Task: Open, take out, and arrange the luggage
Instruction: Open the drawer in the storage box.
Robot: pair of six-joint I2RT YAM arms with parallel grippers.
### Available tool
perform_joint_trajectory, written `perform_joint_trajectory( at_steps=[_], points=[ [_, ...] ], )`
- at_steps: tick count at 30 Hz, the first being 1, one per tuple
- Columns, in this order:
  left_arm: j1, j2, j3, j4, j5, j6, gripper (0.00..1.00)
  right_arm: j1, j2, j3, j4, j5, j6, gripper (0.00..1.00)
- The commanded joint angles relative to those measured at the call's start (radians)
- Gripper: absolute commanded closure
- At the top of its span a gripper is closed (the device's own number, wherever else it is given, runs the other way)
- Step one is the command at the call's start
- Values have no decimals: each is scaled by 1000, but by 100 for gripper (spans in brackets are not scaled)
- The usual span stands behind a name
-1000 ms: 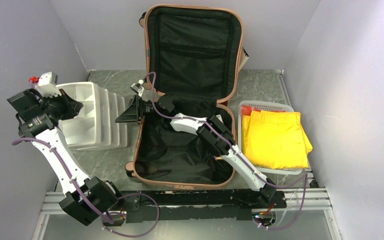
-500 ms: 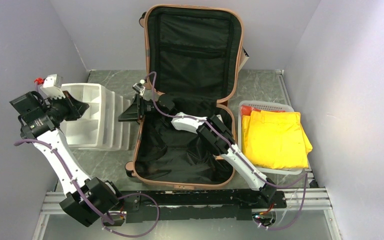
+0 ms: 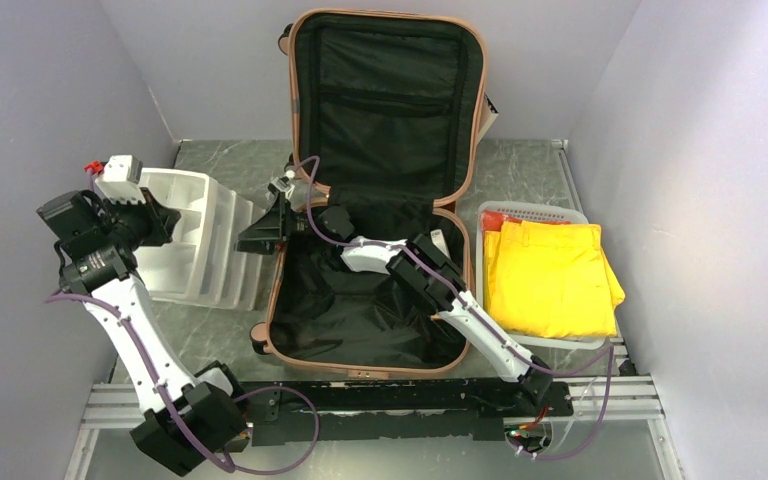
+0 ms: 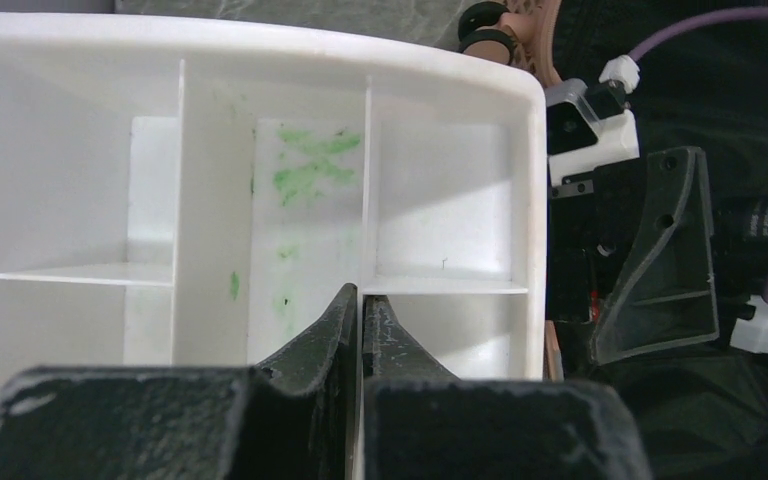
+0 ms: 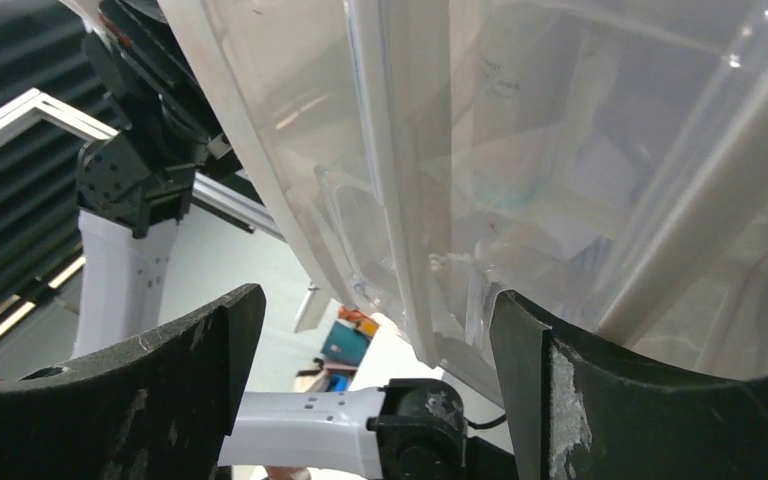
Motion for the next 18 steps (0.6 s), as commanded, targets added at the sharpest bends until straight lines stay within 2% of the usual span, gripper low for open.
perform_joint_trajectory(
  at_steps=[1, 5, 18],
  points=[
    [-9, -31, -9, 100, -181, 6, 95, 25, -34, -39, 265, 72, 125, 15],
    [-10, -17, -11, 121, -249, -1, 95, 25, -30, -65, 347, 97, 157, 16],
    [-44, 59, -5, 169, -319, 25, 95, -16, -68, -102, 420, 98, 182, 18]
  ],
)
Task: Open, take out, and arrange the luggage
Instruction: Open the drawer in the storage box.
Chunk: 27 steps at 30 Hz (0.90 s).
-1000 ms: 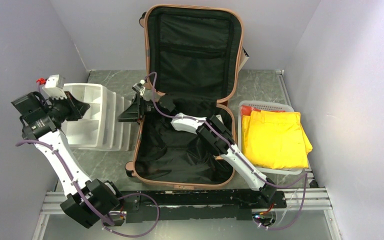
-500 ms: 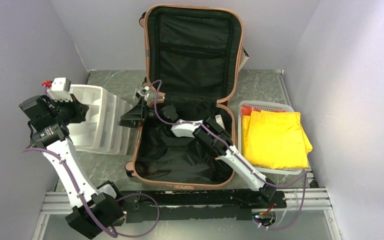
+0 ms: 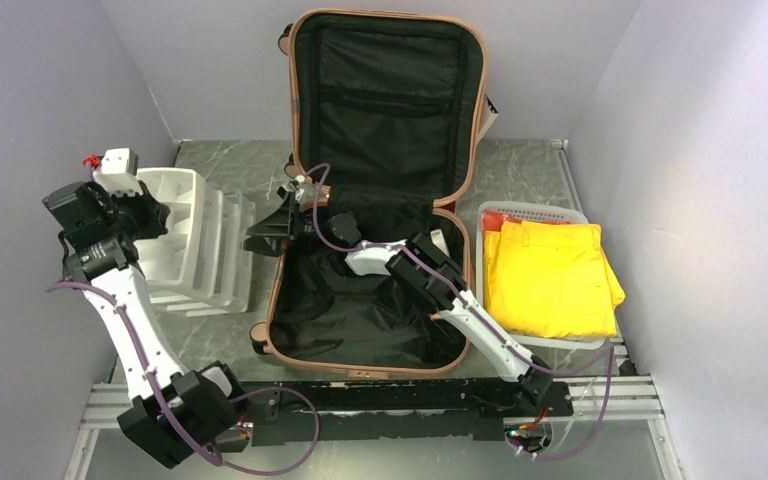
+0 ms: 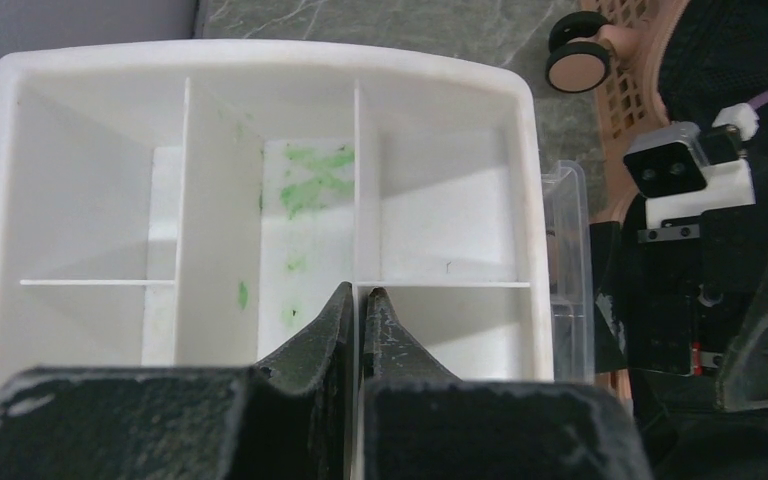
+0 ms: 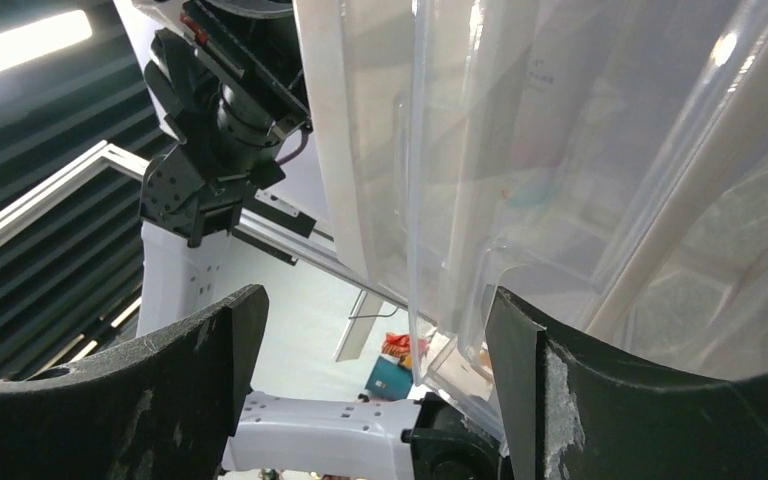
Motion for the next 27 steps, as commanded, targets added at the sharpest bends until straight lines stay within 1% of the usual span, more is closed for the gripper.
perform_joint_trajectory(
  at_steps=[1, 7, 12, 16, 19, 21, 24, 25, 26, 27],
  points=[
    [-6, 21, 5, 90, -140, 56, 95, -15, -72, -13, 287, -2, 46, 18],
    [-26, 40, 16, 115, -194, 83, 95, -31, -90, -43, 288, -24, 31, 18],
    [-45, 56, 21, 125, -222, 106, 95, -38, -104, -65, 222, -94, -27, 19],
    [-59, 61, 16, 140, -264, 132, 95, -58, -116, -109, 223, -105, -50, 19],
    [-69, 68, 7, 147, -272, 143, 95, -66, -121, -108, 189, -124, -83, 18],
    [-78, 70, 3, 151, -278, 148, 95, -69, -125, -93, 120, -149, -132, 17],
    [-88, 74, 1, 155, -282, 153, 95, -68, -136, -62, -78, -214, -233, 14],
    [-90, 73, 1, 156, -282, 154, 95, -67, -140, -48, -168, -232, -270, 13],
    [-92, 73, 0, 158, -283, 154, 95, -67, -144, -32, -256, -248, -310, 3],
    [-92, 71, 0, 161, -283, 154, 95, -65, -148, -15, -322, -260, -350, 0]
  ],
)
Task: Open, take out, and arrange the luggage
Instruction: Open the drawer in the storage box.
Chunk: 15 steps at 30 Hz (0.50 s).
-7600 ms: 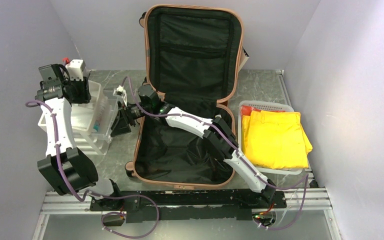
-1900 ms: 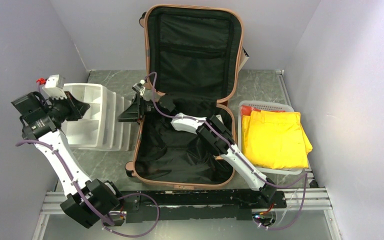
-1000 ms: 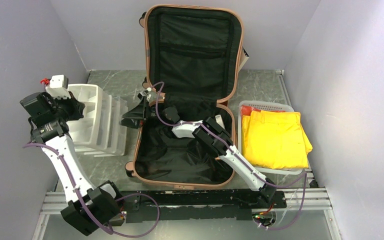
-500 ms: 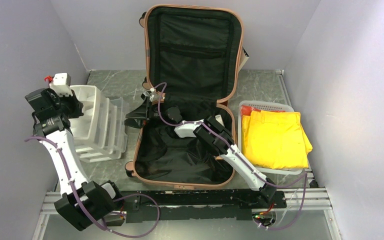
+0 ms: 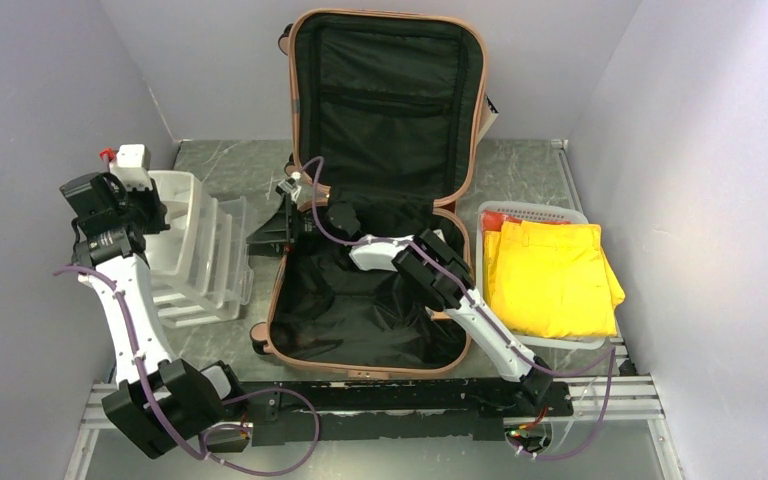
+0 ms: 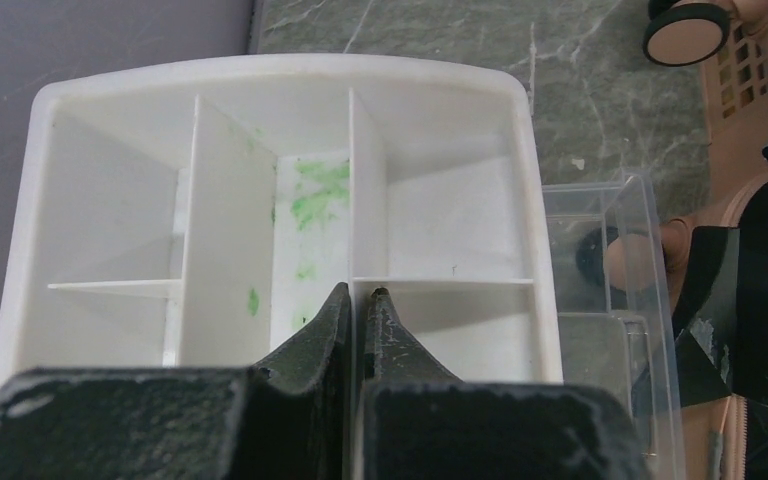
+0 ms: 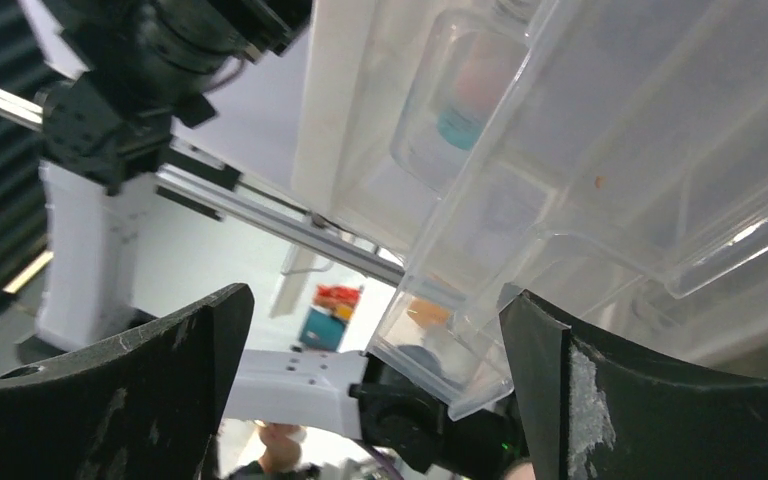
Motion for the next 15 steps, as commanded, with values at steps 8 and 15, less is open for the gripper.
perform_joint_trajectory(
  at_steps=[8, 15],
  points=[
    [-11, -3, 2, 117, -92, 86, 95, -39, -137, 133, -652, -177, -400, 0],
    [-17, -12, -13, 132, -113, 84, 95, -37, -157, 343, -1180, -54, -887, 0]
  ],
)
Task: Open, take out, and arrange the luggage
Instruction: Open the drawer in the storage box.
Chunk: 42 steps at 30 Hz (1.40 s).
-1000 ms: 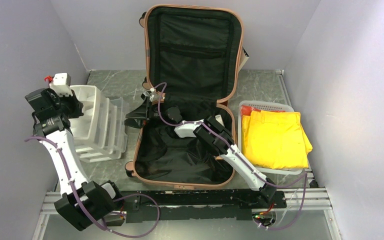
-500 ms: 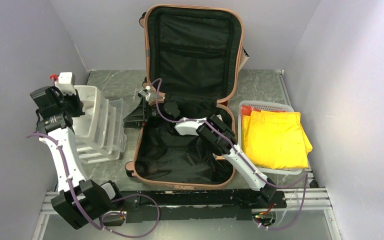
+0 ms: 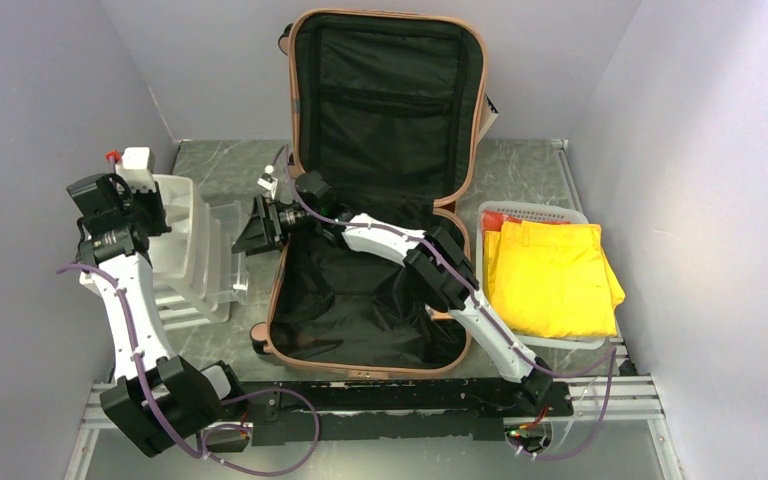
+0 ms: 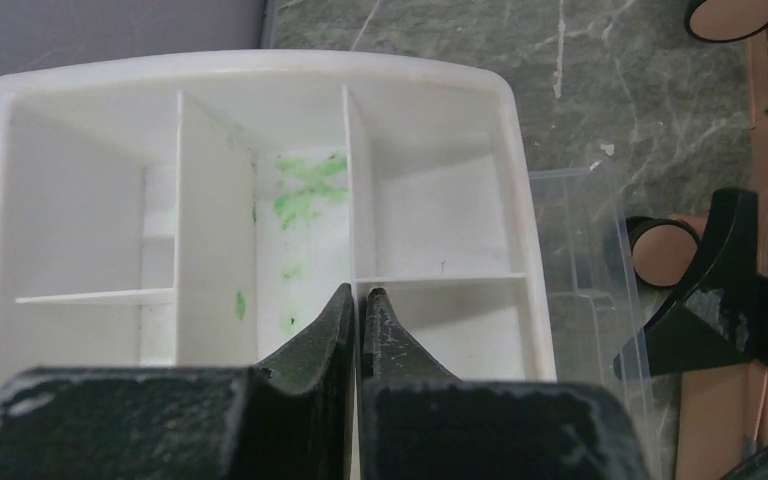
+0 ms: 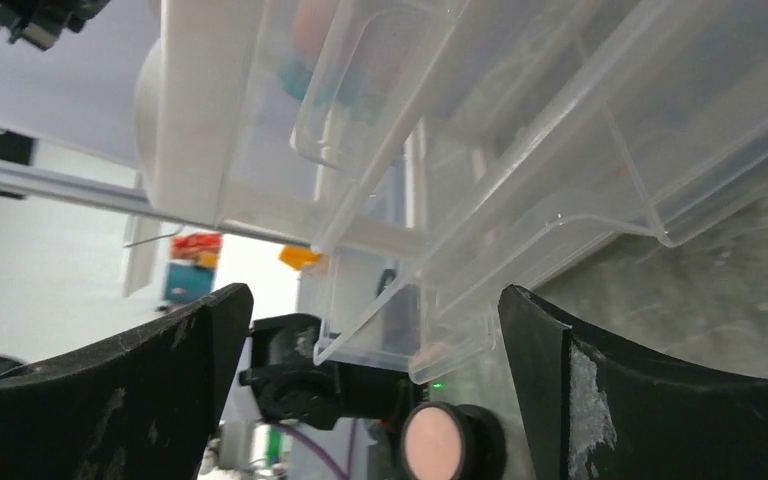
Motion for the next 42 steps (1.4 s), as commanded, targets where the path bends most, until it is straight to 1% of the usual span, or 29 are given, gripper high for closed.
perform_joint_trajectory(
  at_steps=[1, 5, 8, 11, 14, 17, 19, 21, 23, 24, 25, 28, 30, 31, 32, 33, 36, 37, 40, 42],
  points=[
    [0, -24, 3, 128, -51, 58, 95, -42, -86, 159, -379, 87, -425, 0],
    [-3, -29, -5, 127, -53, 55, 95, -30, -64, 221, -504, 149, -623, 0],
    [-4, -35, -7, 126, -56, 56, 95, -22, -63, 248, -559, 197, -758, 0],
    [-4, -39, -5, 122, -57, 58, 95, -21, -74, 278, -586, 183, -822, 0],
    [-6, -42, -9, 122, -56, 59, 95, -23, -113, 345, -639, 143, -891, 0],
    [-6, -47, -19, 126, -51, 57, 95, -23, -177, 428, -777, 147, -1024, 0],
    [-5, -49, -28, 129, -46, 54, 95, -23, -233, 449, -895, 176, -1154, 0],
    [-5, -53, -35, 128, -41, 51, 95, -28, -314, 410, -1018, 202, -1301, 0],
    [-5, -60, -44, 127, -33, 55, 95, -41, -425, 296, -1121, 233, -1457, 0],
    [-6, -65, -47, 127, -30, 58, 91, -50, -483, 221, -1171, 255, -1541, 0],
    [-7, -69, -50, 128, -29, 60, 85, -57, -545, 130, -1224, 285, -1619, 0],
    [-6, -83, -56, 124, -22, 63, 62, -75, -700, -46, -1435, 403, -1874, 0],
    [-7, -91, -58, 116, -14, 61, 48, -98, -793, -174, -1529, 490, -1980, 0],
    [-6, -96, -59, 112, -9, 60, 42, -121, -850, -231, -1565, 526, -2005, 0],
    [-7, -99, -58, 102, -8, 60, 34, -144, -886, -283, -1593, 543, -2023, 0],
    [-7, -103, -56, 93, -2, 58, 28, -163, -921, -326, -1619, 556, -2038, 0],
    [-6, -121, -53, 66, 17, 60, 7, -201, -1001, -454, -1691, 582, -2081, 0],
    [-7, -125, -50, 49, 26, 64, 4, -204, -1026, -502, -1701, 594, -2091, 0],
    [-6, -134, -39, -1, 51, 80, 4, -204, -1097, -642, -1726, 603, -2133, 0],
    [-7, -141, -33, -35, 71, 94, 4, -204, -1135, -718, -1705, 628, -2141, 0]
  ],
)
